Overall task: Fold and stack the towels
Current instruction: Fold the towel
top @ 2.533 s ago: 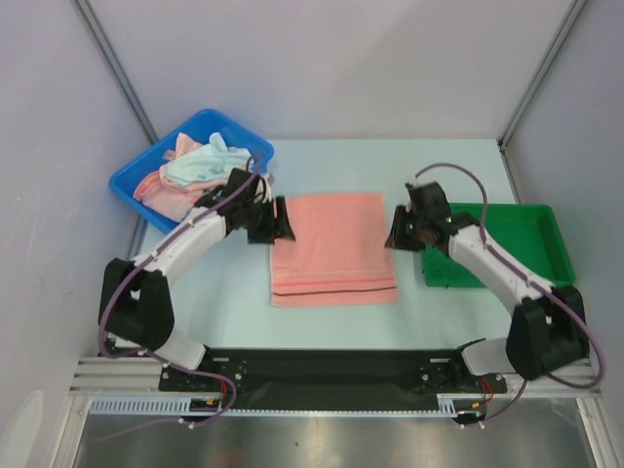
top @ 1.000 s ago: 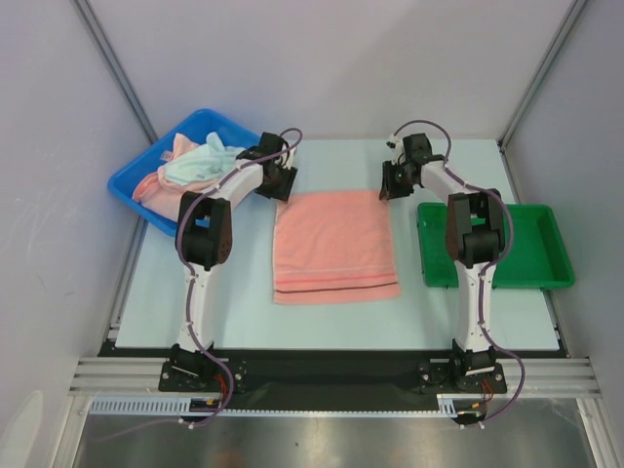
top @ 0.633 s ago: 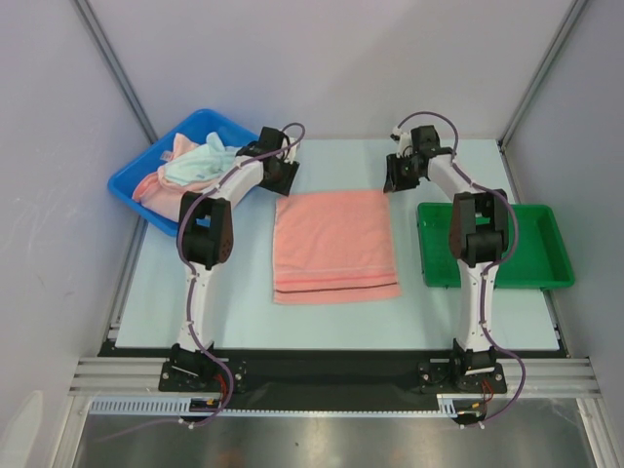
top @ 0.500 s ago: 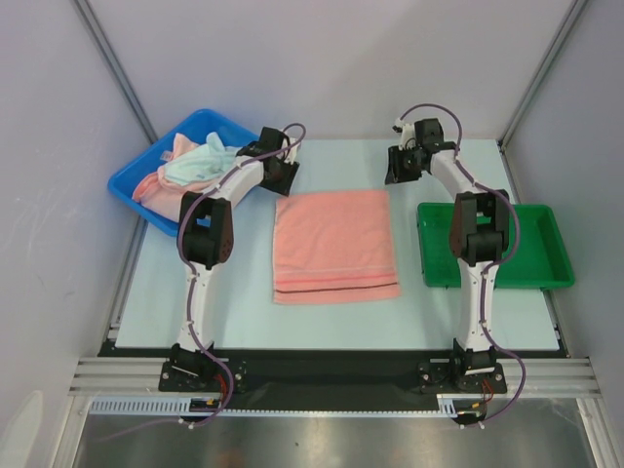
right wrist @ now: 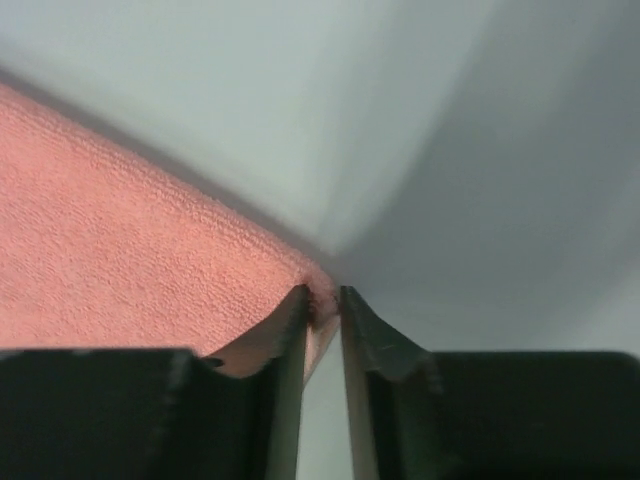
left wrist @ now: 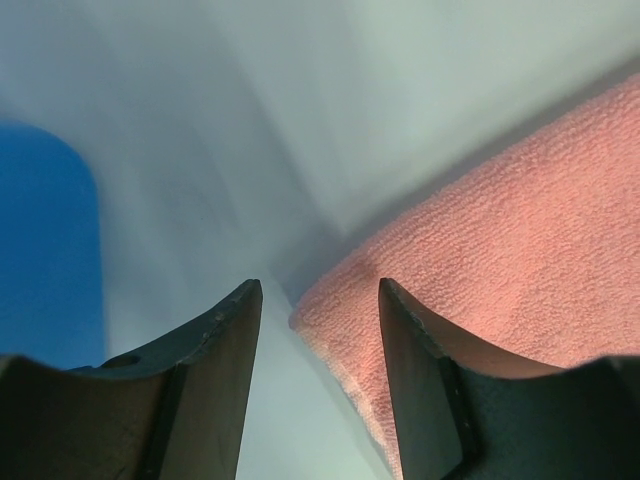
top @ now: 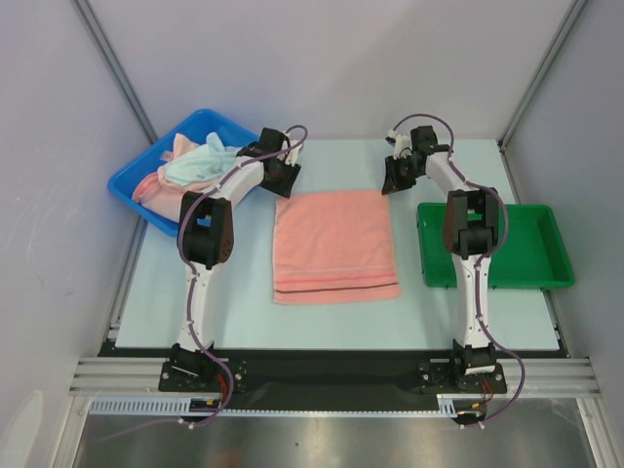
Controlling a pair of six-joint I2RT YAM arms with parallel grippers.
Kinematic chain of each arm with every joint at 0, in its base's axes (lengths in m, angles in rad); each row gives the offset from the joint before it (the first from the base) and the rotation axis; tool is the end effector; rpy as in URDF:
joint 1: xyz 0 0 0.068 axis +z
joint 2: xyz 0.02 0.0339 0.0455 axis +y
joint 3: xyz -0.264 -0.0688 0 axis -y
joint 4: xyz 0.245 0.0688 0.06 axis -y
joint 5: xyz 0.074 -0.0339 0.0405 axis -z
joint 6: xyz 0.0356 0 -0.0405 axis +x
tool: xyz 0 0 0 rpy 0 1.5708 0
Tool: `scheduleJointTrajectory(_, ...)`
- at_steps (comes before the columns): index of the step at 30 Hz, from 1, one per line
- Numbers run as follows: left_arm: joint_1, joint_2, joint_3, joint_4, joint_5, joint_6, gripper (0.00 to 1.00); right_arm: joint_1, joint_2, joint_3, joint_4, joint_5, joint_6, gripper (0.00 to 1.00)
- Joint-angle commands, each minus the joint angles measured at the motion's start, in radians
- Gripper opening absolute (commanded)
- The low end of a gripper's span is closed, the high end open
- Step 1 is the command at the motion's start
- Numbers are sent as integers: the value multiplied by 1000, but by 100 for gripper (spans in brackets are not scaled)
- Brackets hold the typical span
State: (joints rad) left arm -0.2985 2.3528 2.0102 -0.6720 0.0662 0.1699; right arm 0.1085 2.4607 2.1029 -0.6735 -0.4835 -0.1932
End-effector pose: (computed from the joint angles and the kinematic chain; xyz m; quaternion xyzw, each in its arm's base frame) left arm 0.4913 -0.1536 0.1820 0.2319 0.9327 -0.0494 0.2718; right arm 0.5249 0.0738 0.1596 -0.2037 0.9156 0.2196 0.2683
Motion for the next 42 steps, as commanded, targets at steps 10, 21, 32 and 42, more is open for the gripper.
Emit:
scheduleJointTrajectory(10,-24,-26,113,19,20,34,59,-49,-34,0,-43,51,-74,4)
scheduleJointTrajectory(21,-24,46,160,-43,107,121,59,-52,-12,3,-24,42,-77,4)
scheduleJointTrajectory(32,-24,126,193,-64,66,178,47,-59,-28,-26,-14,45,-84,4)
scheduleJointTrajectory(42,-25,132,214,-8,20,154,0,-61,-29,-38,8,59,-97,2)
